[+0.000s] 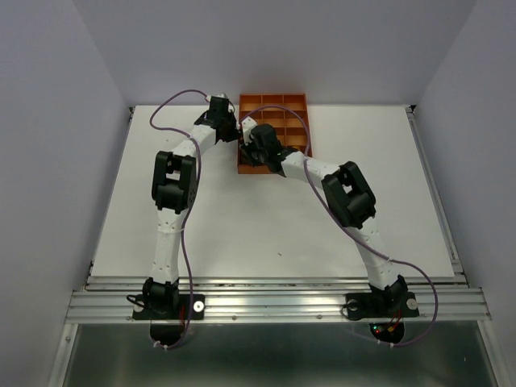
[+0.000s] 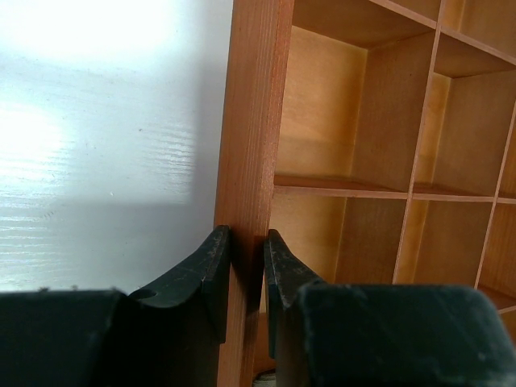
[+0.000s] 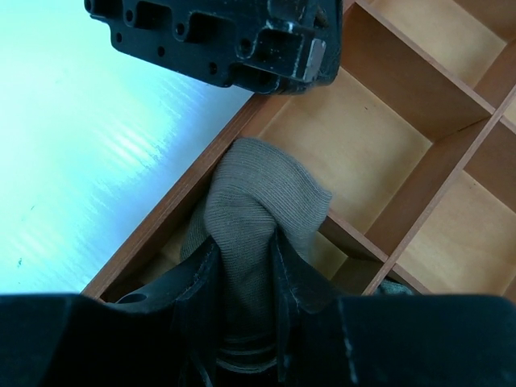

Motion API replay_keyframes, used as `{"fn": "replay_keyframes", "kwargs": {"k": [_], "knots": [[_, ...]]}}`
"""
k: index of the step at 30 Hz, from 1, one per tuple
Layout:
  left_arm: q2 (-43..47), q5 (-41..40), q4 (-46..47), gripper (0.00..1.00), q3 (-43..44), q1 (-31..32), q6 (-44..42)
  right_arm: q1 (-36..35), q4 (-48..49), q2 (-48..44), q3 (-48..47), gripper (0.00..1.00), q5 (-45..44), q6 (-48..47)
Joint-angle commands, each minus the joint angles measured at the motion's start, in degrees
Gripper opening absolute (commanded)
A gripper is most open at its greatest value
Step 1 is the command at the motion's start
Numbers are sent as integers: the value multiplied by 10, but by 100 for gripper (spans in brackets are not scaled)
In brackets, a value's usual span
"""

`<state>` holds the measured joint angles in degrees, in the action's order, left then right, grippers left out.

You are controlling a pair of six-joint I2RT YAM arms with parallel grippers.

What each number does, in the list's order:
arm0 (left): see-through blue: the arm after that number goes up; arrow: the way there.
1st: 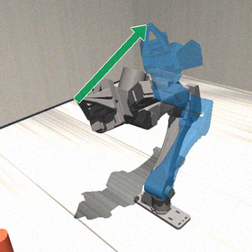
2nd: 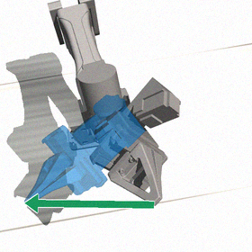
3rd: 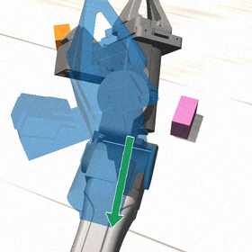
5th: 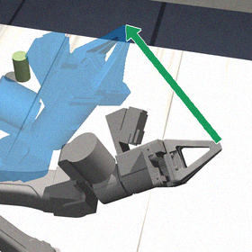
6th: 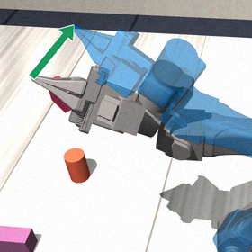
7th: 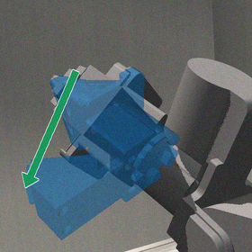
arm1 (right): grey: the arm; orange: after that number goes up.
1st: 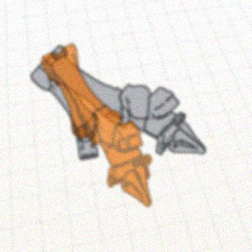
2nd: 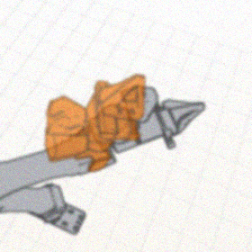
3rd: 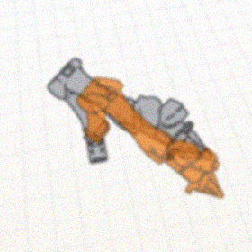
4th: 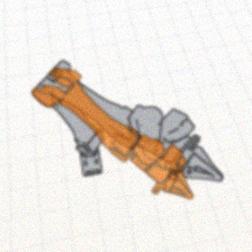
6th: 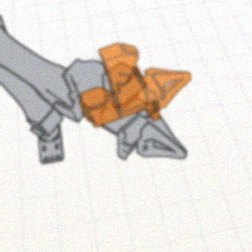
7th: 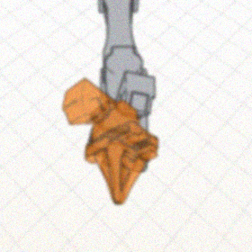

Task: Roll the socks
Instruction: Place the sock in the storage box.

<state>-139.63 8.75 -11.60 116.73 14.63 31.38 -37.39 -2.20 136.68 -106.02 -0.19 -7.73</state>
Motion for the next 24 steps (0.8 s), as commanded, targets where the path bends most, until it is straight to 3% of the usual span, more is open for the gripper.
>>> {"fn": "replay_keyframes", "kwargs": {"k": [1,2,3,10,11,16,24], "knots": [[-3,8,-7,0,-15,-11,42,-8,-175,54,39,7,4,31],[-3,8,-7,0,-15,-11,43,-8,-177,46,38,21,-17,33],[-3,7,-6,0,-15,-11,44,-8,-176,24,38,28,-28,40],[1,2,-6,0,-14,-11,46,-8,-167,-55,23,44,-3,34],[2,3,-6,0,-14,-11,45,-8,-165,-59,21,50,-3,34],[2,4,-6,0,-15,-12,43,-8,-150,-70,9,62,19,36],[0,7,-5,0,-13,-11,42,-8,-135,-85,-16,66,16,51]]}}
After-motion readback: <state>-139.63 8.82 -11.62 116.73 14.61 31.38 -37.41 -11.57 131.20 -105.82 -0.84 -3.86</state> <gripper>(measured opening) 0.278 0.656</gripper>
